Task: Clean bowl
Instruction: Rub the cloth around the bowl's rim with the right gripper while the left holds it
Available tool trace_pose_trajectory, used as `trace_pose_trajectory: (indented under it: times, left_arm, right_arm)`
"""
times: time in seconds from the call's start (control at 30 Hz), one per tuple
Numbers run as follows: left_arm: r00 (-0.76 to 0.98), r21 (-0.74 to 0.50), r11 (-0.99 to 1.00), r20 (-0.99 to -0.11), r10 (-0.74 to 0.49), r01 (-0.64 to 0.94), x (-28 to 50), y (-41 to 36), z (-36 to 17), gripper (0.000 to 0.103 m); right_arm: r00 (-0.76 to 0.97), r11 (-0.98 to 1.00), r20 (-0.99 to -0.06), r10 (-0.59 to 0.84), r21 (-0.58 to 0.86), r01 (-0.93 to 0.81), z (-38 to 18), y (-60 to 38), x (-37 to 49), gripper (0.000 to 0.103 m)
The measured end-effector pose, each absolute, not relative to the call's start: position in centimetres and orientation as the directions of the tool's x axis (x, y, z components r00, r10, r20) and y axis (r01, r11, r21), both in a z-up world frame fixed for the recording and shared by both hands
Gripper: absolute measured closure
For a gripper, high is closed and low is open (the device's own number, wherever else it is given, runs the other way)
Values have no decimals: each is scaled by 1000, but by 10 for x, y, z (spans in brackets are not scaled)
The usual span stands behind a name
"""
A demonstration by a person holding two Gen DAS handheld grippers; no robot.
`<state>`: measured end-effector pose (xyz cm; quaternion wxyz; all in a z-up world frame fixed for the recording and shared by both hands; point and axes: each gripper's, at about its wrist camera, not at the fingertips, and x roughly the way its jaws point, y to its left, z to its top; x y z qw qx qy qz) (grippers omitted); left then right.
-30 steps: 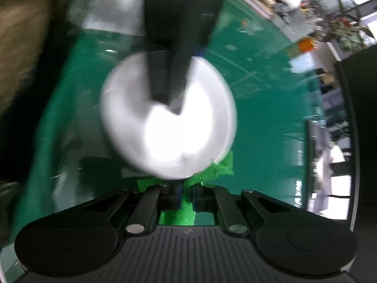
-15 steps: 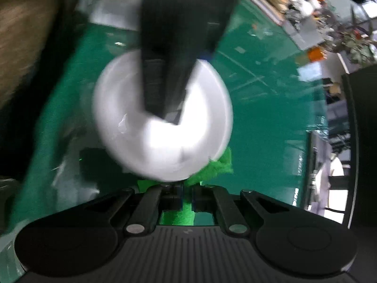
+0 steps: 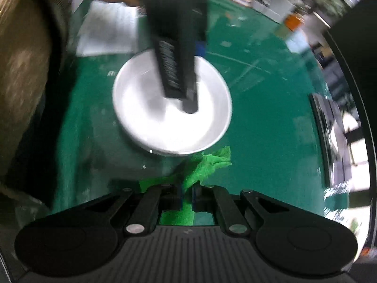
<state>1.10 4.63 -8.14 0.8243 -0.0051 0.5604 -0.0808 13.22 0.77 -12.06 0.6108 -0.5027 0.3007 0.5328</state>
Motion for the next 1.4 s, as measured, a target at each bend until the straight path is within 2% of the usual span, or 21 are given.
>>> trace_pose_trajectory:
  times: [0.33, 0.5, 0.77, 1.0, 1.2, 1.4]
  left_arm:
    - [361, -88, 984, -922, -139, 154, 27, 48, -86, 64]
    - [366, -58, 979, -922, -127, 194, 28, 42, -87, 62]
    - [368, -57, 976, -920, -134, 211, 25, 42, -87, 61]
    - [366, -63, 973, -919, -144, 223, 24, 41, -88, 60]
    - [366, -67, 971, -919, -150, 230, 24, 39, -89, 56]
    - [364, -69, 970, -919, -153, 231, 22, 38, -89, 56]
  right_arm:
    - [184, -283, -922, 340, -287, -915, -116, -2, 90, 97]
    - [257, -311, -906, 338, -365, -878, -116, -2, 87, 97]
    - [201, -413, -929, 310, -322, -852, -112, -9, 61, 98]
    - [272, -352, -913, 304, -373, -858, -107, -7, 70, 96]
    - [203, -448, -940, 274, -312, -838, -105, -23, 40, 96]
    - [277, -372, -915, 294, -377, -848, -99, -25, 46, 96]
